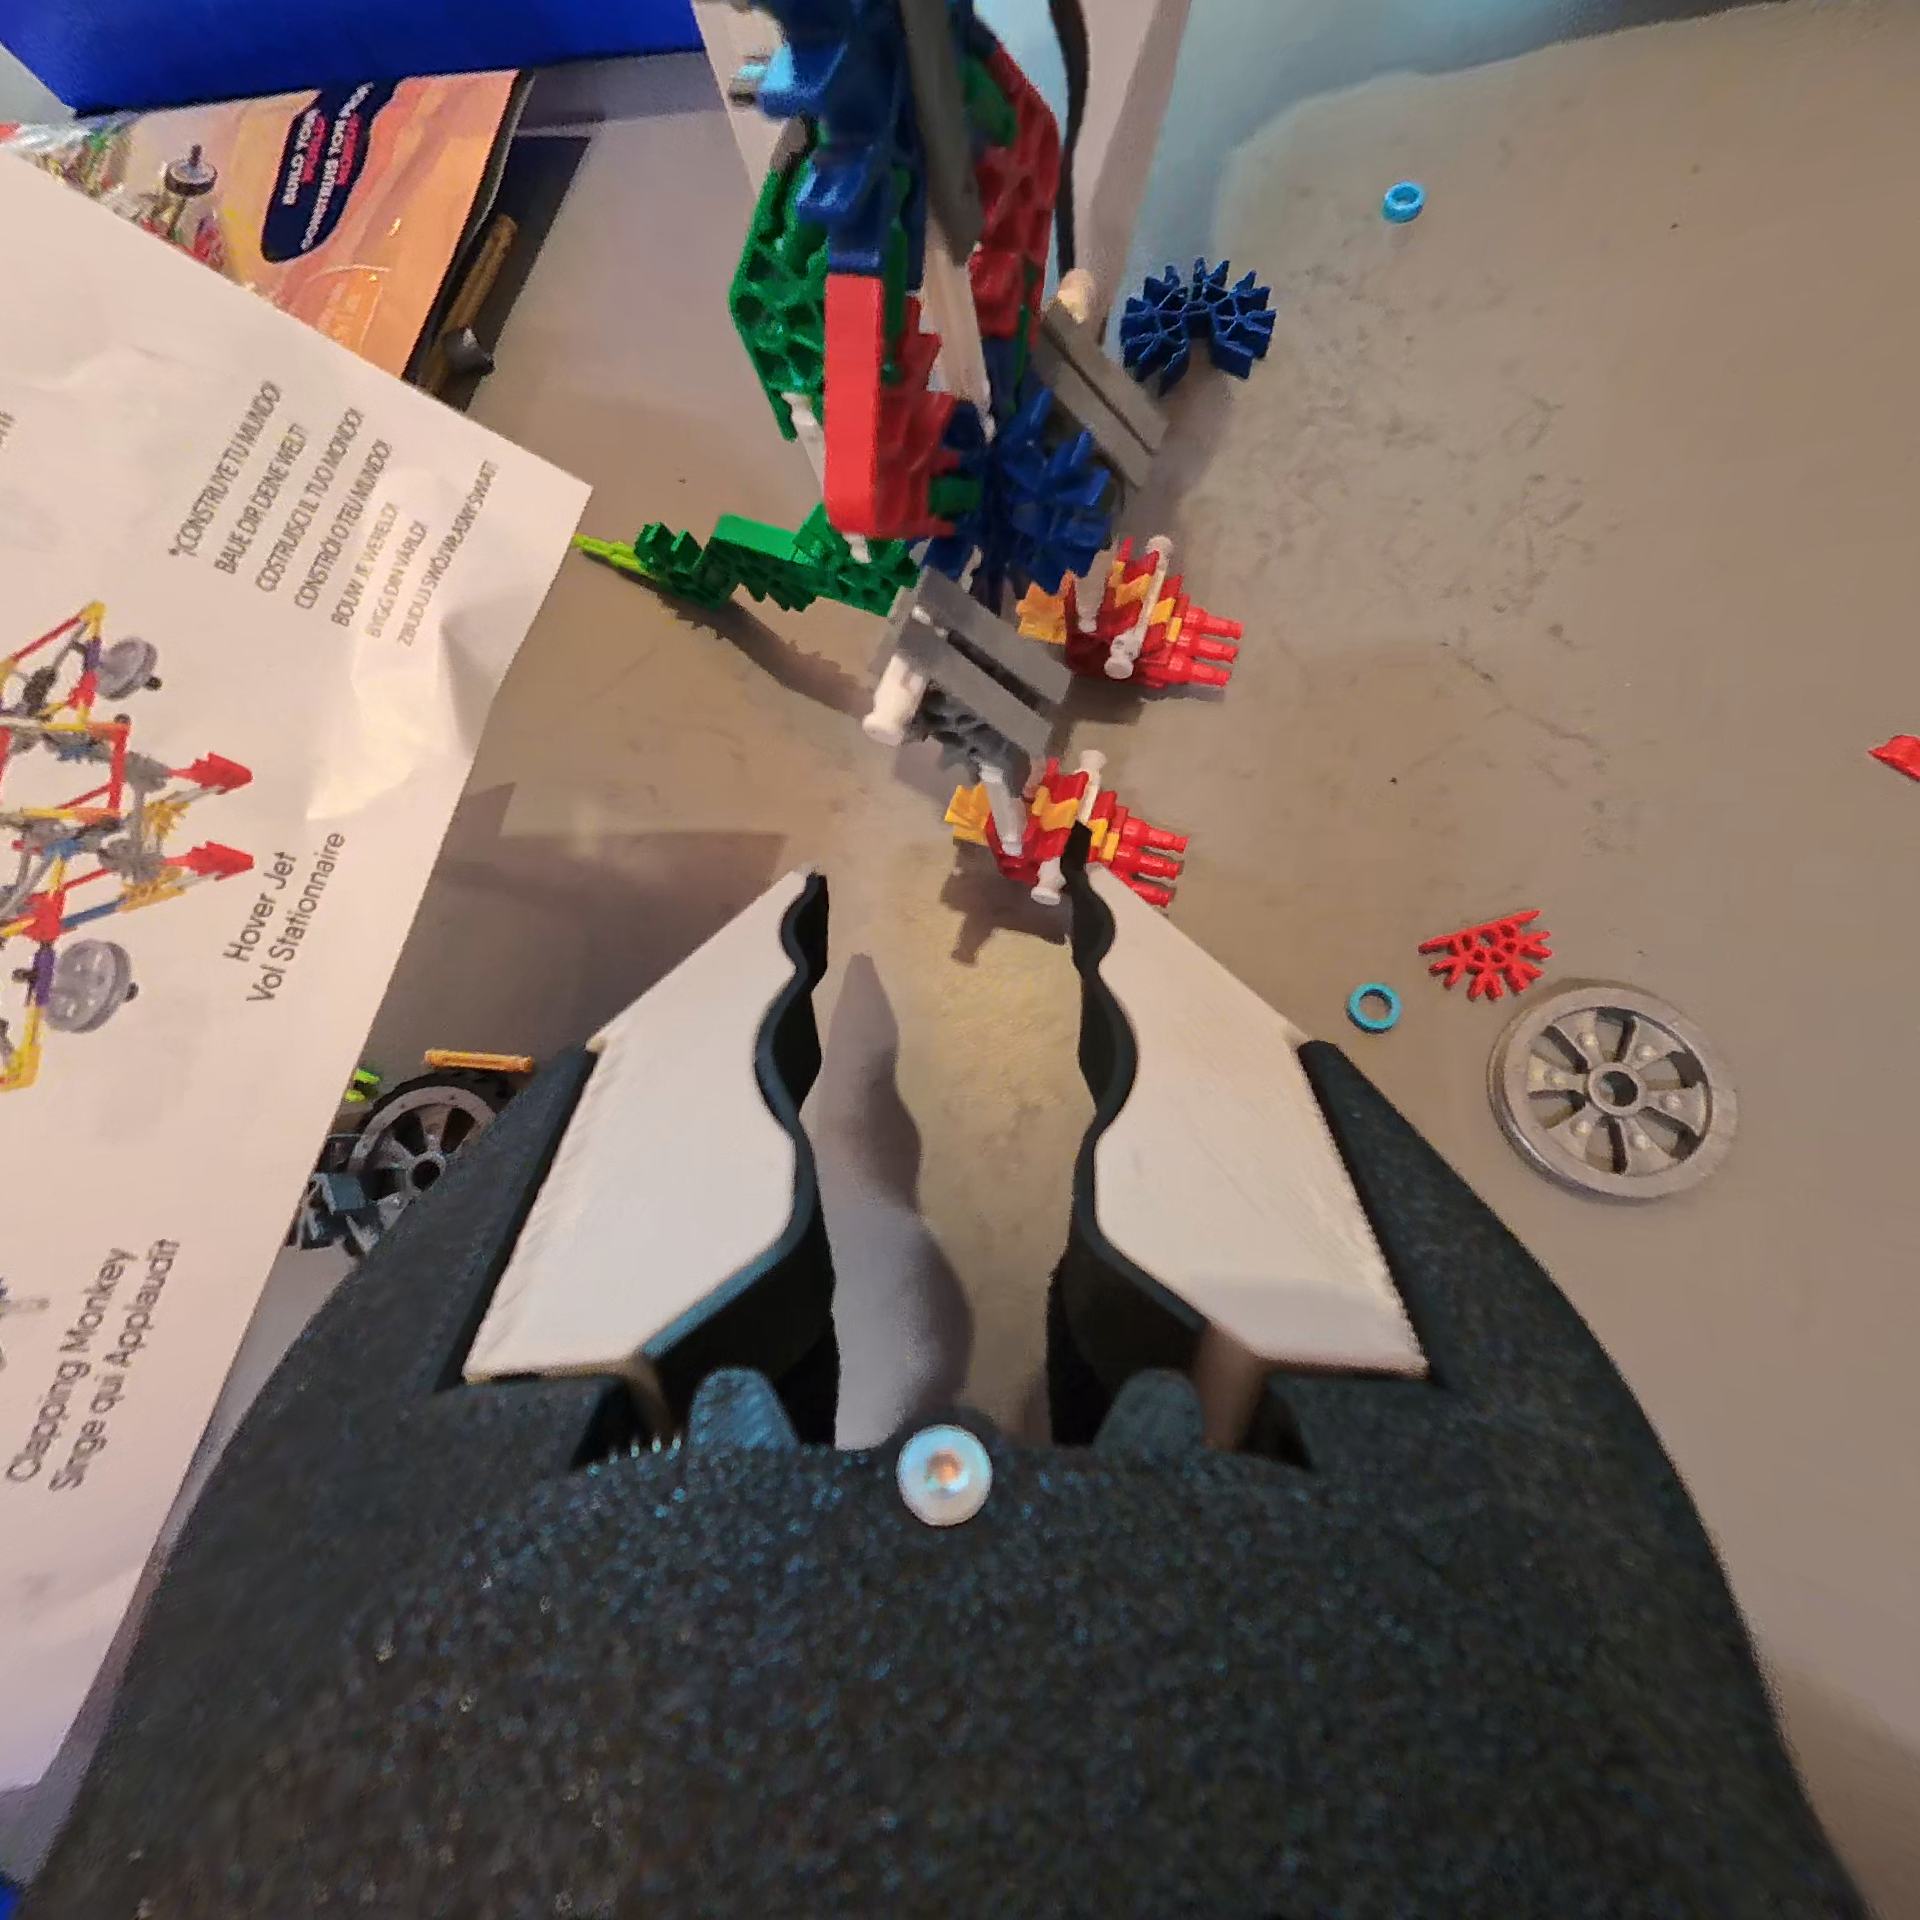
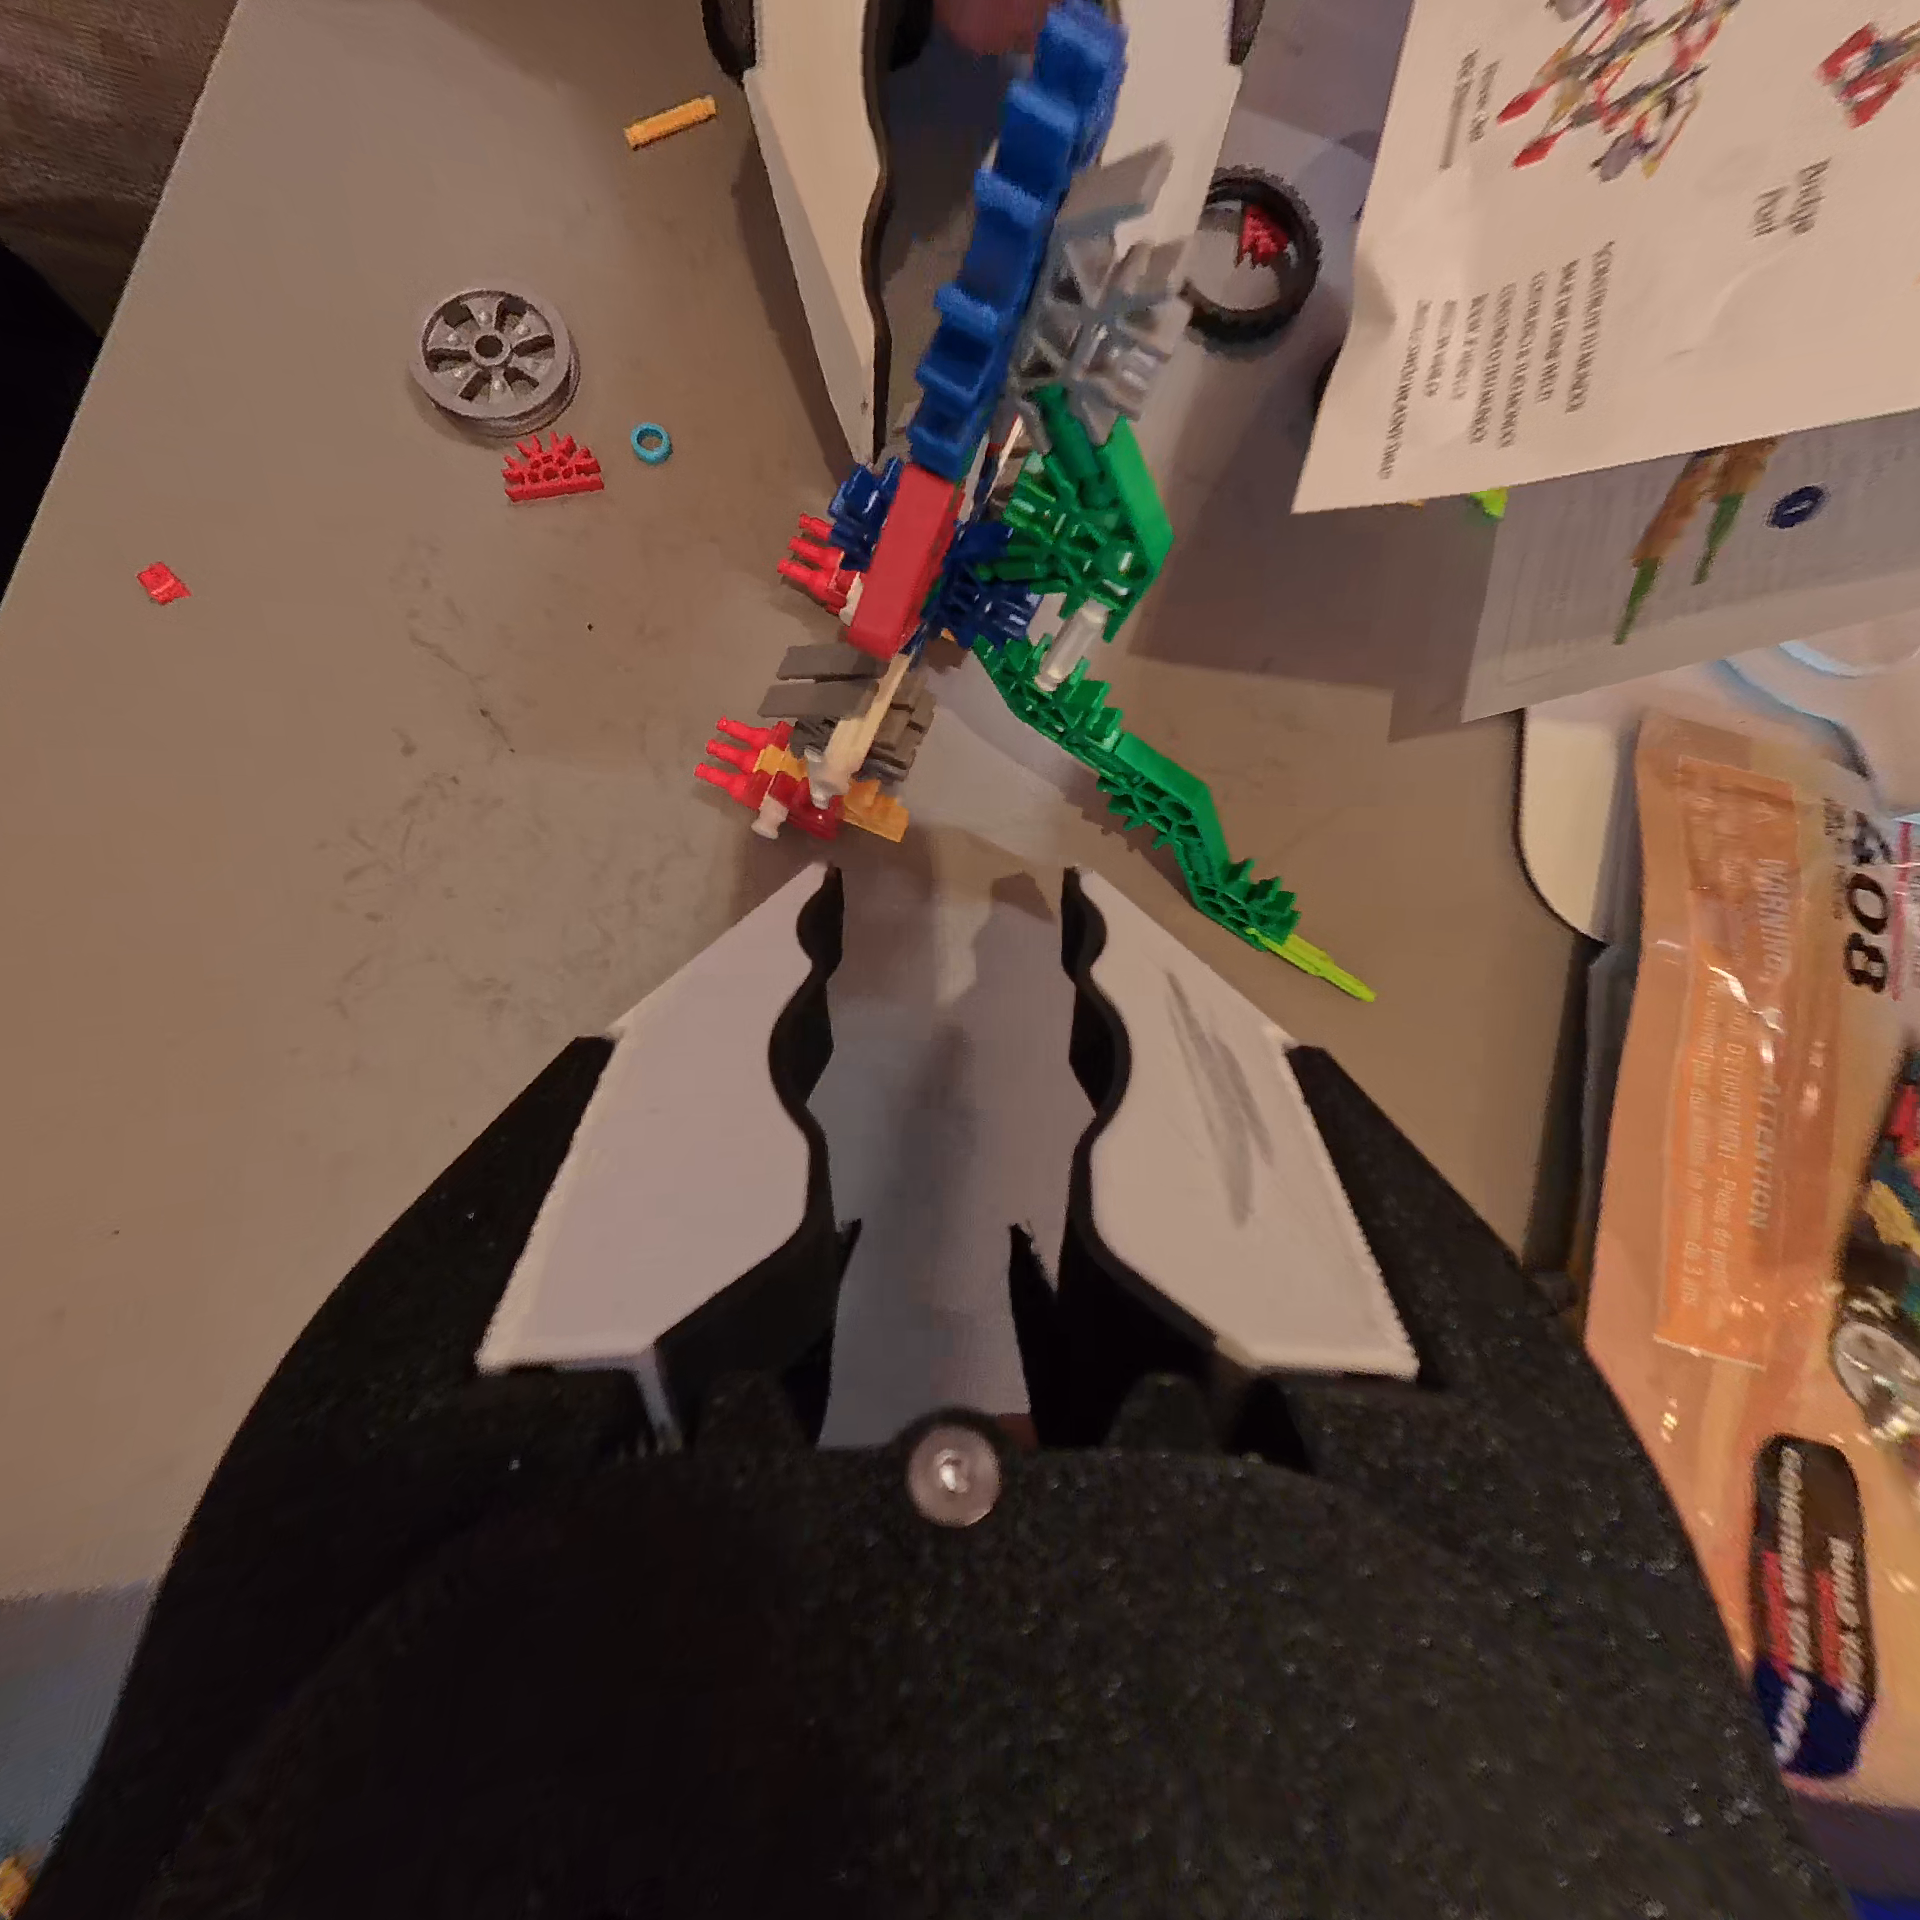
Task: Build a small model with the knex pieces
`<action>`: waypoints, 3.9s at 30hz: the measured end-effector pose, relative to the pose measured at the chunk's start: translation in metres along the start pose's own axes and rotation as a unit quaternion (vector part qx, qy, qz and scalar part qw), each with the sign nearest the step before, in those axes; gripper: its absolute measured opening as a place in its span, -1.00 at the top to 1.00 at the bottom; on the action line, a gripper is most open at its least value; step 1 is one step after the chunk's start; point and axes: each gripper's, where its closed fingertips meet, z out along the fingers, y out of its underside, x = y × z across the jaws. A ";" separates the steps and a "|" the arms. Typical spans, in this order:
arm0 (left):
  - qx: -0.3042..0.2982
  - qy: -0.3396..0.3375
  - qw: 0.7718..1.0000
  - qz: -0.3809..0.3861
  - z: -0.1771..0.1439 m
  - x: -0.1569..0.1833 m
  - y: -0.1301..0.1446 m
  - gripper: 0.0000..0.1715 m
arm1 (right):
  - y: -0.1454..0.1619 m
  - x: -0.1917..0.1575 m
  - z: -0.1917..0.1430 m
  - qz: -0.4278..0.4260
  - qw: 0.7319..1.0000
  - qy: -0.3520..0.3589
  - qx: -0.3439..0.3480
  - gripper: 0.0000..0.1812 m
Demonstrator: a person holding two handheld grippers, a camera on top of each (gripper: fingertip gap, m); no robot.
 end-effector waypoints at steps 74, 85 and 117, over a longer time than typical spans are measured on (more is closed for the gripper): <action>-0.041 -0.355 0.912 -0.204 -0.172 0.020 0.081 0.69 | 0.024 0.050 -0.027 0.073 0.960 0.270 -0.025 0.52; -0.011 -0.343 0.923 -0.174 -0.240 -0.003 0.060 0.68 | 0.028 0.050 -0.026 0.073 0.959 0.270 -0.036 0.52; -0.042 -0.316 0.945 -0.074 -0.242 0.056 0.044 0.53 | -0.077 0.004 -0.092 -0.009 0.942 0.270 0.200 0.58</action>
